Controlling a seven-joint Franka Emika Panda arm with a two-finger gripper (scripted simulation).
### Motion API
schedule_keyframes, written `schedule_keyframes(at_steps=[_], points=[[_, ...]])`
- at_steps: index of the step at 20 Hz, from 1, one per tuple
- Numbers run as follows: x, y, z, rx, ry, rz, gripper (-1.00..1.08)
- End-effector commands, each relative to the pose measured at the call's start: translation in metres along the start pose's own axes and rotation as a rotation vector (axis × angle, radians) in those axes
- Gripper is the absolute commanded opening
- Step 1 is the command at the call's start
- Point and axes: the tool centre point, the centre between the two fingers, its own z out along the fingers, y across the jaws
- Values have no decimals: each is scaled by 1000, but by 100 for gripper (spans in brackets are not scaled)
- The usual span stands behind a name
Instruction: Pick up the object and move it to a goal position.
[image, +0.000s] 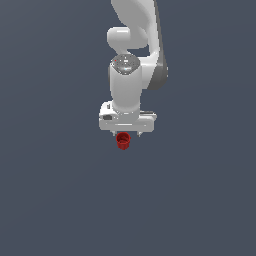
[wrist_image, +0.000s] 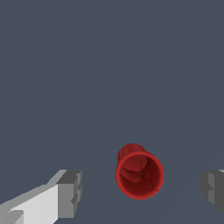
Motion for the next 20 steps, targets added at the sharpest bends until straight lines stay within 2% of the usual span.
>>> schedule_keyframes(at_steps=[1, 4, 10, 20], points=[[0, 0, 0, 0, 0, 0, 100], [0, 7, -1, -2, -1, 7, 100], [-3, 36, -5, -9, -8, 42, 100], [-4, 35, -2, -8, -8, 57, 100]])
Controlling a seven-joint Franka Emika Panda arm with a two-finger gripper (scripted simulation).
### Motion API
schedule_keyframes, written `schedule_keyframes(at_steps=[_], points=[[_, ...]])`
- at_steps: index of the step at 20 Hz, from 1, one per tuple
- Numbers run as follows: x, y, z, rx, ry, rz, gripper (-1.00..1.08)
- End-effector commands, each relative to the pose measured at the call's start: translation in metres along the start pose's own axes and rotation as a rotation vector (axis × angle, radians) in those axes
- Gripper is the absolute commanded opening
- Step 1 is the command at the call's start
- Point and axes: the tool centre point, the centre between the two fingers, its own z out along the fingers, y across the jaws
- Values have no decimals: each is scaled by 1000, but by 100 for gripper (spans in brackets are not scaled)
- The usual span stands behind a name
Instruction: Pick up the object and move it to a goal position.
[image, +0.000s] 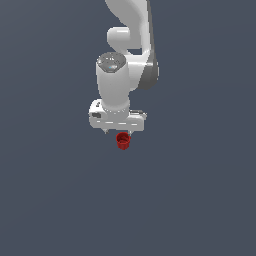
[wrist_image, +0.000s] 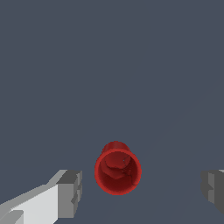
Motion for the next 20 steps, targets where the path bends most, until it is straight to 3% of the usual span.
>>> schedule_keyframes(at_steps=[1, 10, 20], points=[[-1, 0, 2, 1, 0, 15, 100], [-10, -4, 22, 4, 0, 141, 100], [-31, -9, 58, 8, 0, 388, 100]])
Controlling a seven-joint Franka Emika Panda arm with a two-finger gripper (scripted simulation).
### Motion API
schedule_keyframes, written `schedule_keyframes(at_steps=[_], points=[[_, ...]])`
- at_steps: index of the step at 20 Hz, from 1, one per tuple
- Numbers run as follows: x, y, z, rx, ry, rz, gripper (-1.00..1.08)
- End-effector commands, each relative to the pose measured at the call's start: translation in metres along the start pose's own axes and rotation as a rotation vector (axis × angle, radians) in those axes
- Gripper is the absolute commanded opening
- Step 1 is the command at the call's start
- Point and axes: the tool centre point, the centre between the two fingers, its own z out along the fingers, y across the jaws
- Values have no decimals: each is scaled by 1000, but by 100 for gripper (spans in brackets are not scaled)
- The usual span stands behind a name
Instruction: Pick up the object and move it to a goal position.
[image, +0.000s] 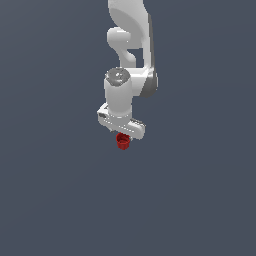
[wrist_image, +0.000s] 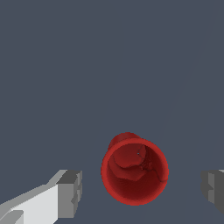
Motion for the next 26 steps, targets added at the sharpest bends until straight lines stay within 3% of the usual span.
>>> schedule_keyframes(at_steps=[1, 12, 26], points=[[-5, 1, 8, 0, 1, 61, 100], [-19, 5, 28, -1, 3, 210, 100], [-20, 6, 56, -1, 3, 219, 100]])
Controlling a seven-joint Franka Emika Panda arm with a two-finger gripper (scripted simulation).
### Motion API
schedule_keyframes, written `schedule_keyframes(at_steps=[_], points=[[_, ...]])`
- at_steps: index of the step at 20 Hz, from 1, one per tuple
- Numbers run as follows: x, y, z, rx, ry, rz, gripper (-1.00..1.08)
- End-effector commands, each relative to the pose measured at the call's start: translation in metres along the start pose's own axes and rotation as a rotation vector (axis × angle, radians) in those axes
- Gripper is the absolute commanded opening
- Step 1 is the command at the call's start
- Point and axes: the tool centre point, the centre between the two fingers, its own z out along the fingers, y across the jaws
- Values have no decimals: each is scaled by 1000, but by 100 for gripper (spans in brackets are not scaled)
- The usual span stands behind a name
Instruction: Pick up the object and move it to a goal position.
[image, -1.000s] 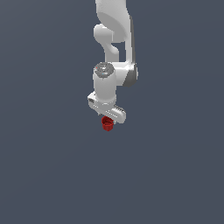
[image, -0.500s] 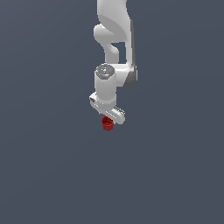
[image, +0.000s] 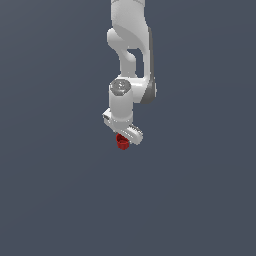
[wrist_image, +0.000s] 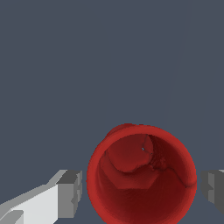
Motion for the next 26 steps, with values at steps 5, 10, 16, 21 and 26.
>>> schedule_keyframes(at_steps=[5, 10, 16, 21, 26], points=[[-1, 1, 27, -1, 0, 3, 100], [0, 0, 32, -1, 0, 3, -100], [0, 0, 32, -1, 0, 3, -100], [0, -1, 30, 1, 0, 2, -100], [7, -2, 28, 1, 0, 2, -100]])
